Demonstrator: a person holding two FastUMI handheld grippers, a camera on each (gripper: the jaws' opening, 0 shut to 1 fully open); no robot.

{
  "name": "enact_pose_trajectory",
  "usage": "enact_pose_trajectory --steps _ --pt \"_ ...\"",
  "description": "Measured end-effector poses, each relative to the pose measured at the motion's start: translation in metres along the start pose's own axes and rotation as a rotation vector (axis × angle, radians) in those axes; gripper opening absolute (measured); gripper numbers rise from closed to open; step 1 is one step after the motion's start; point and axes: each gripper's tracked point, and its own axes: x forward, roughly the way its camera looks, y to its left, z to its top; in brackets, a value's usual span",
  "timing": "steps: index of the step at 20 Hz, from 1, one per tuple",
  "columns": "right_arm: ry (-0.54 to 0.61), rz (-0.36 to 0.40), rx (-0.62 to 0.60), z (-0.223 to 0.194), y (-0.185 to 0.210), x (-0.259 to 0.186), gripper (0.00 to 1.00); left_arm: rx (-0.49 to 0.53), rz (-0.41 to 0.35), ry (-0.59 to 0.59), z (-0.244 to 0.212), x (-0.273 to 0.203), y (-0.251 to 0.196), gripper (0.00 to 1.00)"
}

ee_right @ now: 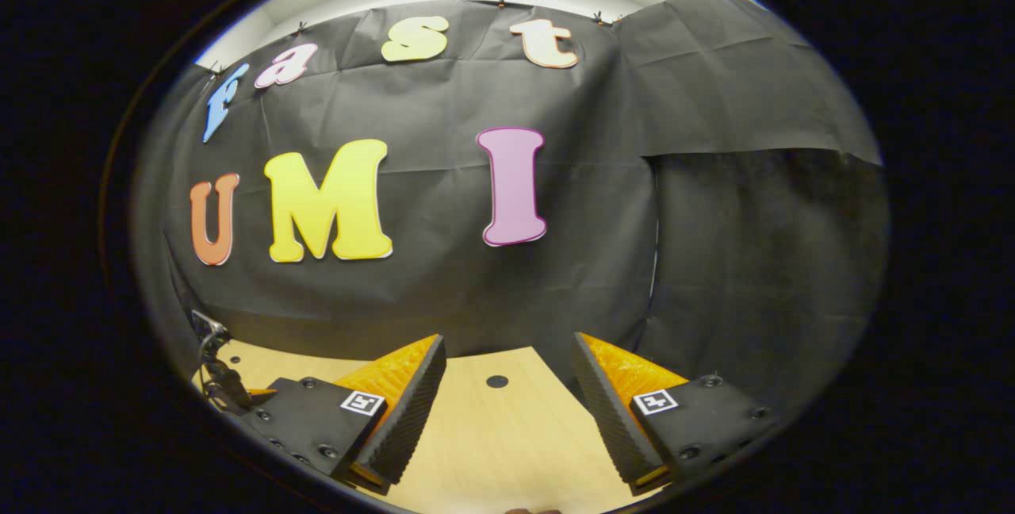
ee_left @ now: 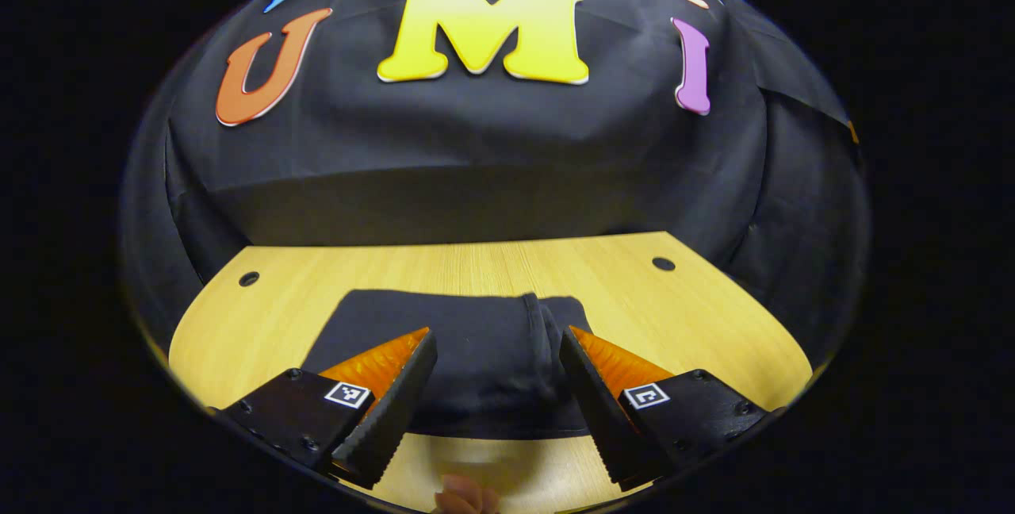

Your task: Grasp the waist and the cuffs of the jeans and fold them to make the two legs overlap; first hold the waist and fold one-third of the jeans toward the cuffs, then hold the cuffs and fold the remaining one-third in the same direction to finish folding.

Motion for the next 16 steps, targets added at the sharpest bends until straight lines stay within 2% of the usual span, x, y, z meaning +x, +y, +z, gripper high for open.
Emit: enact_pose_trajectory --steps 3,9,13,16 --pt "-0.001 0.051 0.007 -0.003 0.031 0.004 0.98 -0.031 0.02 -0.084 0.04 -0.026 0.025 0.99" --pt "-0.034 0.182 0.041 0.002 0.111 0.008 0.98 -0.051 0.122 -0.241 0.115 -0.091 0.116 1.0" --pt "-0.075 0.262 0.041 0.01 0.168 -0.001 0.97 -0.009 0.179 -0.347 0.16 -0.144 0.157 0.99" --pt "-0.094 0.322 0.003 0.01 0.21 -0.014 0.96 0.033 0.201 -0.397 0.177 -0.177 0.171 0.99"
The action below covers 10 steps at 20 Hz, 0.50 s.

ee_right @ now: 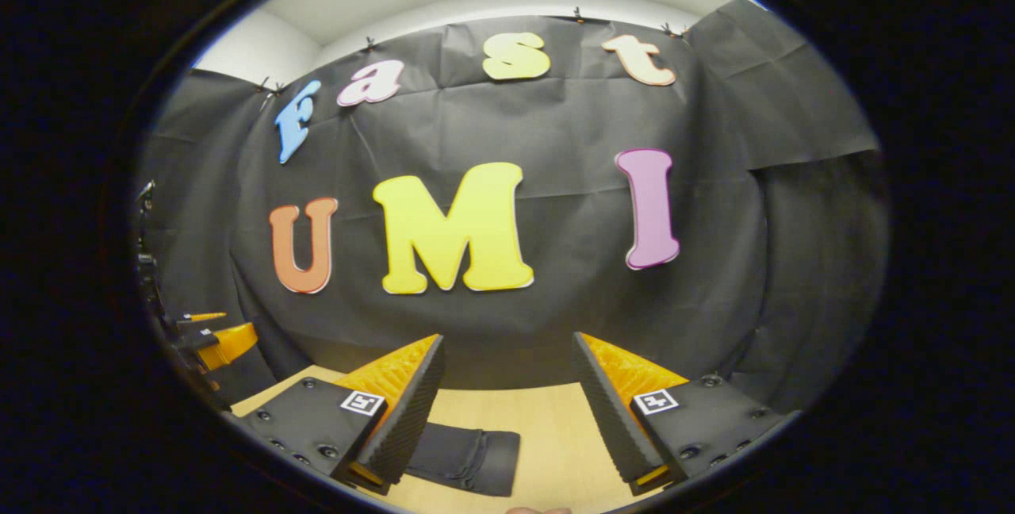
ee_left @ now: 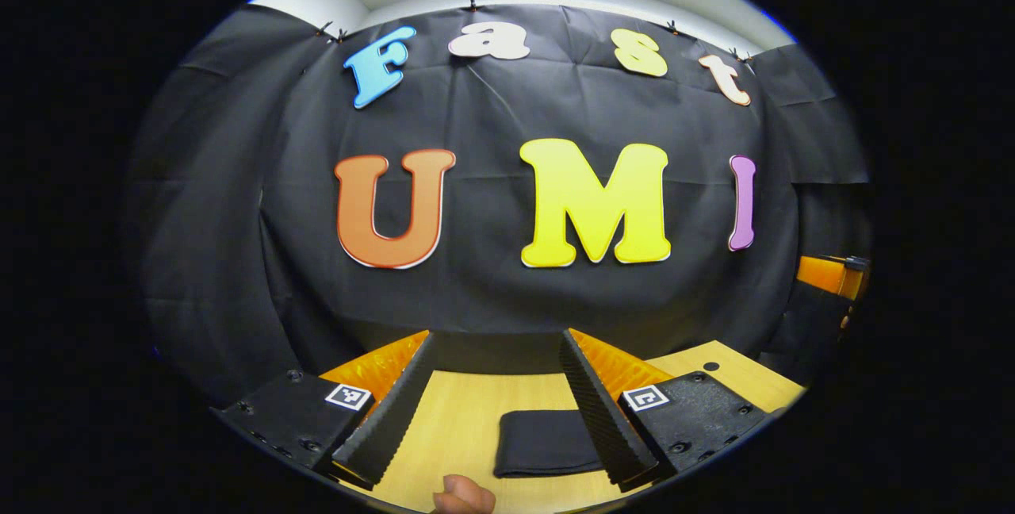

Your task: Grasp the waist and the cuffs of the jeans and fold them to make the two legs overlap; first hold the waist and fold one-third of the jeans toward the cuffs, then hold the cuffs and fold the remaining one-third in the same direction to finish folding.

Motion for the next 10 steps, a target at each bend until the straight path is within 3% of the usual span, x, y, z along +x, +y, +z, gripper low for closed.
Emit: enact_pose_trajectory --steps 3,4,5,6,8,10 --pt "-0.012 0.045 -0.018 -0.004 0.034 -0.007 0.96 0.0 -0.006 -0.017 0.008 -0.022 0.007 0.99" --pt "-0.011 0.046 -0.023 -0.007 0.04 -0.01 0.96 -0.007 -0.005 -0.018 0.008 -0.027 0.009 0.94" --pt "-0.012 0.046 -0.034 -0.01 0.047 -0.013 0.96 -0.018 -0.004 -0.017 0.007 -0.031 0.012 0.99" --pt "-0.012 0.041 -0.049 -0.013 0.05 -0.015 0.96 -0.033 -0.007 -0.01 0.004 -0.037 0.01 0.93" --pt "-0.012 0.049 -0.091 -0.018 0.06 -0.019 0.97 -0.051 -0.009 0.003 -0.003 -0.046 0.009 0.99" --pt "-0.016 0.066 -0.108 -0.019 0.068 -0.023 0.98 -0.045 -0.007 0.008 -0.007 -0.05 0.01 0.99"
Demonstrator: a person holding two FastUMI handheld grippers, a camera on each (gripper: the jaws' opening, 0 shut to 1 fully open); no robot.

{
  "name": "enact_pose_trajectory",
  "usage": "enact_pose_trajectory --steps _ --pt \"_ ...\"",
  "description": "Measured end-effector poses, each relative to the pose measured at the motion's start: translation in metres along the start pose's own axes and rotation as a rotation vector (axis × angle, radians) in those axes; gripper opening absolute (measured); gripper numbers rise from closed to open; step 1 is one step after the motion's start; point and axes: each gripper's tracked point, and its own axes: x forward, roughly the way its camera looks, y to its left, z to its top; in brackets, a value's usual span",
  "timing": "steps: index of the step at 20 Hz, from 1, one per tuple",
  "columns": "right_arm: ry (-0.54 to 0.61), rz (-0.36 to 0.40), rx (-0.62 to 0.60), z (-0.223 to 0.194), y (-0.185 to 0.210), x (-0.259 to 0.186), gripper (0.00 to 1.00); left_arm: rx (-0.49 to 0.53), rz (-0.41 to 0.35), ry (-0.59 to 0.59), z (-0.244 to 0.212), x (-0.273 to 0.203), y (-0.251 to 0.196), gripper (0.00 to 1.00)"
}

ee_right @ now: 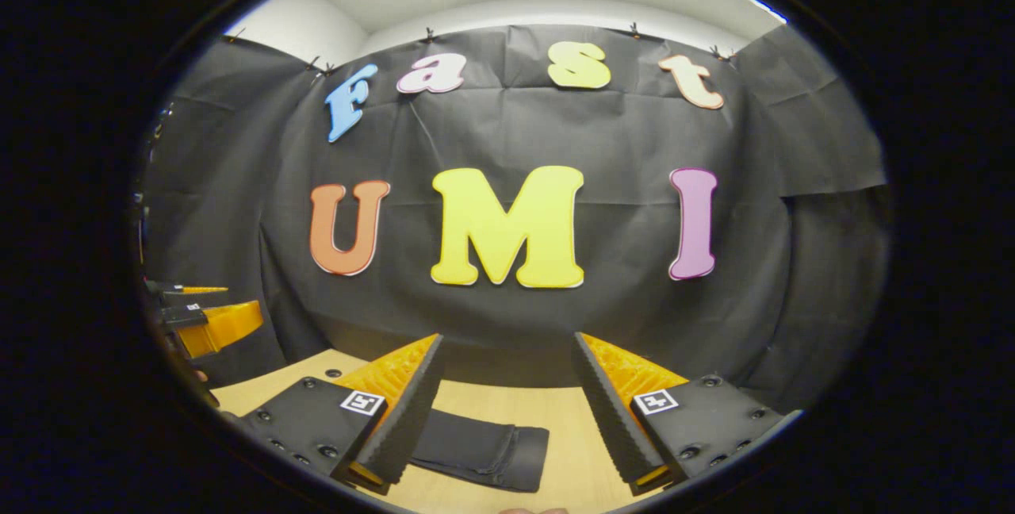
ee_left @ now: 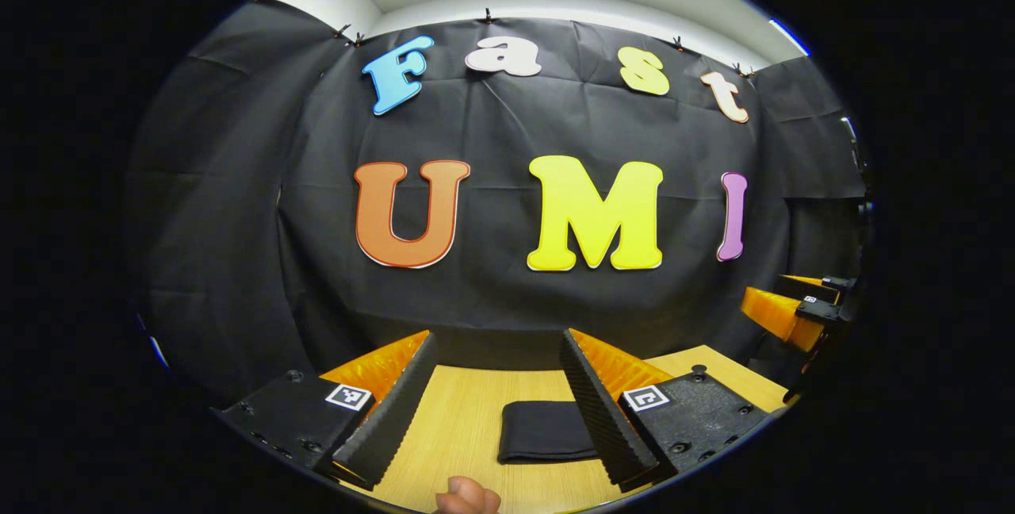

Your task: Grasp the waist and the cuffs of the jeans and fold them to make the two legs overlap; first hold the waist and fold one-third of the jeans toward the cuffs, then hold the cuffs and fold the remaining one-third in the same direction to finish folding.

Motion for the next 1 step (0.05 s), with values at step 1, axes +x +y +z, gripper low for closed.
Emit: enact_pose_trajectory --steps 1 --pt "-0.005 0.005 -0.004 0.0018 0.003 -0.0004 0.96 0.004 0.002 0.0 -0.0001 -0.0021 0.0016 0.99"
